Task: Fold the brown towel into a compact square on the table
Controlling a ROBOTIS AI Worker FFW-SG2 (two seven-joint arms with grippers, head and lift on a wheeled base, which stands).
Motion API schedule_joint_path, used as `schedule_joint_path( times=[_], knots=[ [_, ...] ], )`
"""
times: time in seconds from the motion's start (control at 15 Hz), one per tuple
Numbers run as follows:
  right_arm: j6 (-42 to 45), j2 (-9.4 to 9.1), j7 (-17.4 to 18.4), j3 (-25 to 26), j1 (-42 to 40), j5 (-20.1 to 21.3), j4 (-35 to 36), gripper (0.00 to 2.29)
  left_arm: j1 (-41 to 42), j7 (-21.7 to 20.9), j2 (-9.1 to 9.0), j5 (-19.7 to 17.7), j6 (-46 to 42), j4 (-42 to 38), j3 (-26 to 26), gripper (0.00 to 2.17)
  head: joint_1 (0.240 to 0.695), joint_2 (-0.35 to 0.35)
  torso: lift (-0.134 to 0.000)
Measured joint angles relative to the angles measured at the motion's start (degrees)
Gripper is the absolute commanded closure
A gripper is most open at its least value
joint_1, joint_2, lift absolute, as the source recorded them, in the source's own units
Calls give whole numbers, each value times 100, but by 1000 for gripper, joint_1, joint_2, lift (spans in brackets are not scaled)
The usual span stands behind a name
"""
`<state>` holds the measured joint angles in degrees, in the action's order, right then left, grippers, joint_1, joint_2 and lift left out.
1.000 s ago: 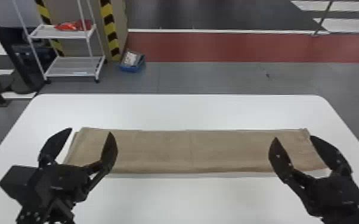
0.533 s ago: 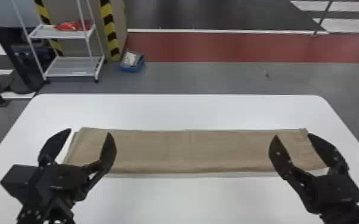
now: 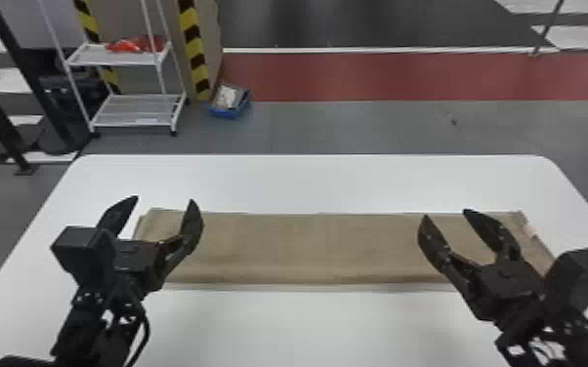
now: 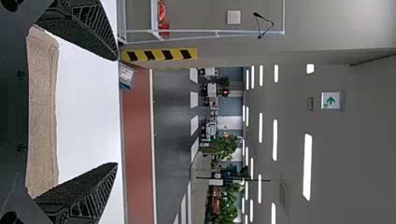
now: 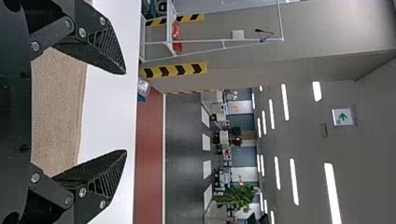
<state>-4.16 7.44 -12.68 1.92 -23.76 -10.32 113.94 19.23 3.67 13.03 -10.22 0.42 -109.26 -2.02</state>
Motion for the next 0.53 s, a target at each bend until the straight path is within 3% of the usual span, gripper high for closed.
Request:
schedule_joint_path(
  times=[0.07,0.2,0.27,0.53],
  knots=[
    [-125,11,-81,-62,184,17,-179,920,-136,2,7,-23,34,158,0,80,695,53,-125],
    [-361,35,-251,-190,530,55,-513,1872,-286,6,40,-39,57,371,5,80,695,80,-125],
    [-449,43,-319,-274,738,72,-733,2132,-327,26,71,-39,59,458,14,80,695,91,-125],
    [-506,47,-339,-784,1476,297,-1624,2132,-359,55,148,-33,213,559,119,80,695,147,-125]
  ],
)
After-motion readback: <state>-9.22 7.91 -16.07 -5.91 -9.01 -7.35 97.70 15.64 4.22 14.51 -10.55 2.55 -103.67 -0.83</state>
